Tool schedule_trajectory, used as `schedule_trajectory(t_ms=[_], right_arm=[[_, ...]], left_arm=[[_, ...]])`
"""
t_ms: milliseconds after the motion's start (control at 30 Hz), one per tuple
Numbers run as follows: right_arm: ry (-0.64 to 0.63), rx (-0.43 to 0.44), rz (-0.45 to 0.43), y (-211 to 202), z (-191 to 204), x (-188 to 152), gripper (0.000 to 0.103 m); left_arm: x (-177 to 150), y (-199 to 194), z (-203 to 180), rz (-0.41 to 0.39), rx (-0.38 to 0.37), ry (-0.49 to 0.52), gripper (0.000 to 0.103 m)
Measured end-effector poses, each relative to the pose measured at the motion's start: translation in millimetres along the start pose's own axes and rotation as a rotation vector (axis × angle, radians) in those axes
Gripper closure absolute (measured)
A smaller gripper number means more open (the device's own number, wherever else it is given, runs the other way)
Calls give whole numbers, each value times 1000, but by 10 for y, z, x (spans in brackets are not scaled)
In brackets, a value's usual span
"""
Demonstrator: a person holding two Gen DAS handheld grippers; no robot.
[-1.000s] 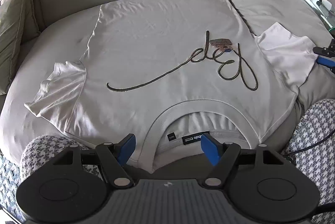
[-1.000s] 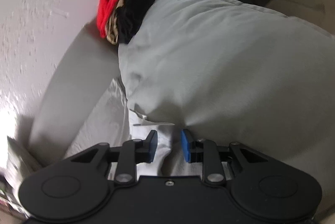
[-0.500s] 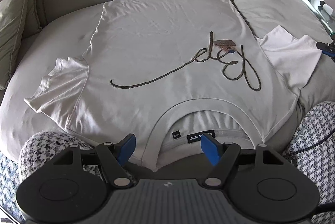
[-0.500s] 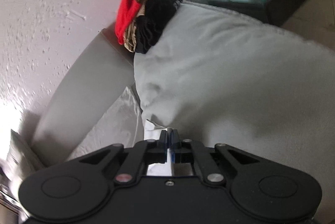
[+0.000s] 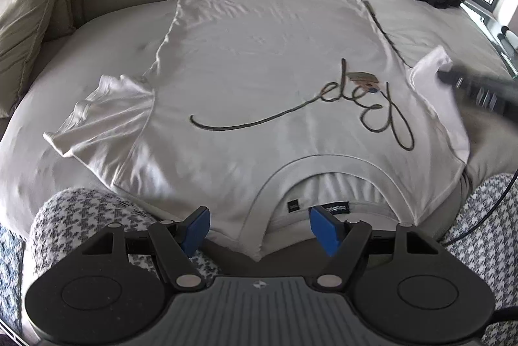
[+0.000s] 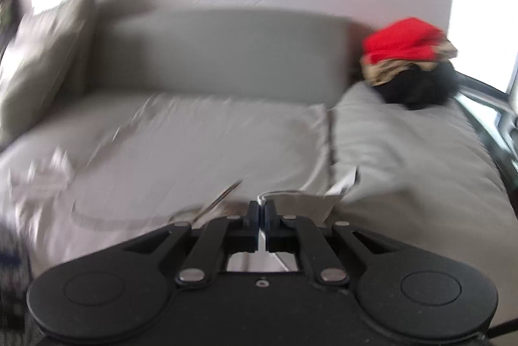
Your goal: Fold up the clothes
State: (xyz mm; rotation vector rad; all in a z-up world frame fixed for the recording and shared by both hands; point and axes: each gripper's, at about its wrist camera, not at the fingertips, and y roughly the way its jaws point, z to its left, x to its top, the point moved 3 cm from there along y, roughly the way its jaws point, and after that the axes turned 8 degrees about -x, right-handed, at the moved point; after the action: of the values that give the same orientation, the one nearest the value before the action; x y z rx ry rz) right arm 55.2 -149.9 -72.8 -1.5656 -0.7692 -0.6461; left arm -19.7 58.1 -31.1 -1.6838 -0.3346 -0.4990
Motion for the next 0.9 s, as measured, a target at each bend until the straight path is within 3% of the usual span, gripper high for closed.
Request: schedule_trajectory(t_ms=[133,200,300,367,533,700,733,900], right_arm=[[-85,45,95,104,198,-183,95],[-68,68,133,130,170,-232,85],[69,72,129,76,-119,-198,84],[177,17,127,121,-391,-142,84],[377,-84,218,553,-891,-88,85],[269,-135,459,906,-807,-360,89],[219,-154,479,871,-784,-421,93],[80,-169,559,602,-788,-626,95]], left_arm=[[-17,25,51,8,-2,-13,33],[-12,40,57,11,-2,-15,33],[-2,61,66,13,-3,-18,33],[7,75,65,14,-3,-20,33],[-2,86,-3,21,-2,-6,33],[-6,67,1,15,14,2,33],[-3,81,12,17,14,-2,33],[4,165,-6,36,4,0,33]])
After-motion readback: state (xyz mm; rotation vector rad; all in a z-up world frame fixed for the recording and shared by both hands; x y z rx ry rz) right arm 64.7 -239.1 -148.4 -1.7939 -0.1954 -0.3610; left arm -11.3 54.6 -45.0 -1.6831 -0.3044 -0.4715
